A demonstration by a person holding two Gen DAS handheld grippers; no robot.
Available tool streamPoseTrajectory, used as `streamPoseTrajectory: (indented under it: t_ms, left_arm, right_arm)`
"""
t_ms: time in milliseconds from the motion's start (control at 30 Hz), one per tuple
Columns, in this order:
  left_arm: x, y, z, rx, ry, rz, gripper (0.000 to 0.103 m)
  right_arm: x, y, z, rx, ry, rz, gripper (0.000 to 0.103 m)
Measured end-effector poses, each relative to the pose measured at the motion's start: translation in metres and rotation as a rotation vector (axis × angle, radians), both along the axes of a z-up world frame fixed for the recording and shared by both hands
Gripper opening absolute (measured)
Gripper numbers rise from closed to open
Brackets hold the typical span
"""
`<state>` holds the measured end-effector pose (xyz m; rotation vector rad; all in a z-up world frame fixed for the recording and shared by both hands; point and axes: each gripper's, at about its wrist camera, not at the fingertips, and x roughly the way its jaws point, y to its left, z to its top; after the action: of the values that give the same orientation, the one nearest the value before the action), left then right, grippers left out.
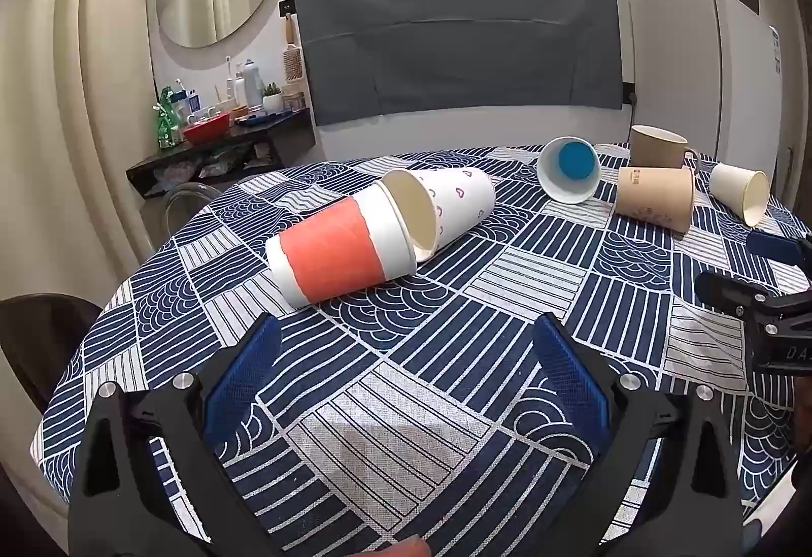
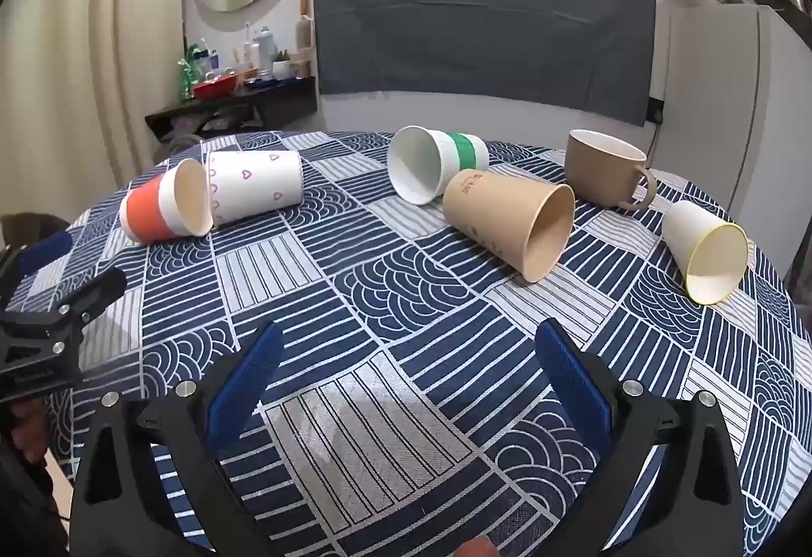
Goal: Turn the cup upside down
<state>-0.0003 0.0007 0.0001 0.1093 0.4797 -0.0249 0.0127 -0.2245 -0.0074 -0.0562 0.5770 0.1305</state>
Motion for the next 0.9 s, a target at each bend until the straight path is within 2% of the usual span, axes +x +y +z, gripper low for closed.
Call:
streamPoseTrajectory:
  t_ms: [100, 200, 300, 900]
  left_arm:
    - [-0.005, 0.008, 0.001, -0.027, -0.014, -0.002, 0.097]
    - [-0.002, 0.000, 0.002, 0.010, 0.006, -0.006, 0.097]
    - [0.001, -0.004, 0.001, 0.012, 0.014, -0.004, 0.097]
    - [0.002, 0.003, -0.001, -0.043, 0.022, -0.022, 0.097]
  right_arm:
    - [0.000, 0.000, 0.000, 0.002, -0.001, -0.003, 0.095]
    - [0.001, 0.000, 0.000, 0.002, 0.004, -0.001, 0.095]
    - [0.002, 0.000, 0.000, 0.003, 0.008, 0.001, 0.095]
    - [0.001, 0.000, -0.001, 0.000, 0.018, 0.004, 0.095]
